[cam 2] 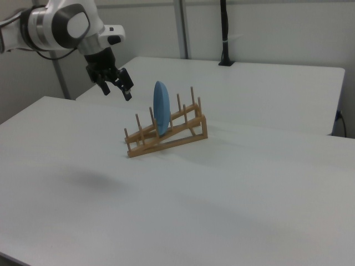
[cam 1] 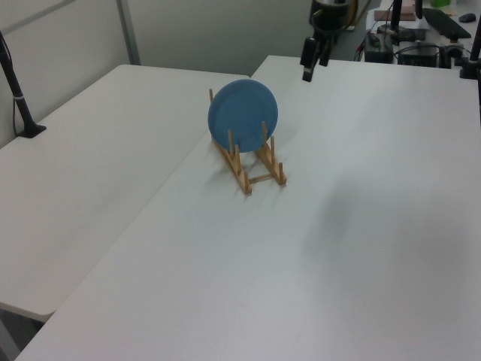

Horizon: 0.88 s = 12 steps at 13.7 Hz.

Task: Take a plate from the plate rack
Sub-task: 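Lower the open gripper onto the rim of the blue plate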

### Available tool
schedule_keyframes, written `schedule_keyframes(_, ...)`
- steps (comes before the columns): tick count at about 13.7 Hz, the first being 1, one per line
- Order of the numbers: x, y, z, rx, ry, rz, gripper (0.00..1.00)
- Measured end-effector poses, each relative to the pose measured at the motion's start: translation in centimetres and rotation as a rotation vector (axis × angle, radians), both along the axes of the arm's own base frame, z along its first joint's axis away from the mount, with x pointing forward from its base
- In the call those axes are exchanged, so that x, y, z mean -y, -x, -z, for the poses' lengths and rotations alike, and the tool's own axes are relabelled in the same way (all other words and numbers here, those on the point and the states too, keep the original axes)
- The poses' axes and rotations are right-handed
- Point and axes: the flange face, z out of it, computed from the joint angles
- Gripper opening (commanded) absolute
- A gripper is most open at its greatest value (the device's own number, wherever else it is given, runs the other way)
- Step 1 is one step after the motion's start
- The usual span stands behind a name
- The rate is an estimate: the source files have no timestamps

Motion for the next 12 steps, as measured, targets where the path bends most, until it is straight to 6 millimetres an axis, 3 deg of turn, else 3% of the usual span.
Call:
schedule_keyframes(2, 0.3, -1.9, 1.0, 0.078, 0.034, -0.017, 0.88)
schedule_keyframes(6, 0.9, -6.1, 5.3, 0.219, 0.145, -0.076, 0.41)
schedule_keyframes(9, 1.8, -7.9, 8.5, 0.253, 0.2, -0.1, 0.41)
schedule_keyframes(12, 2.7, -8.8, 9.4, 0.279, 0.244, -0.087, 0.41)
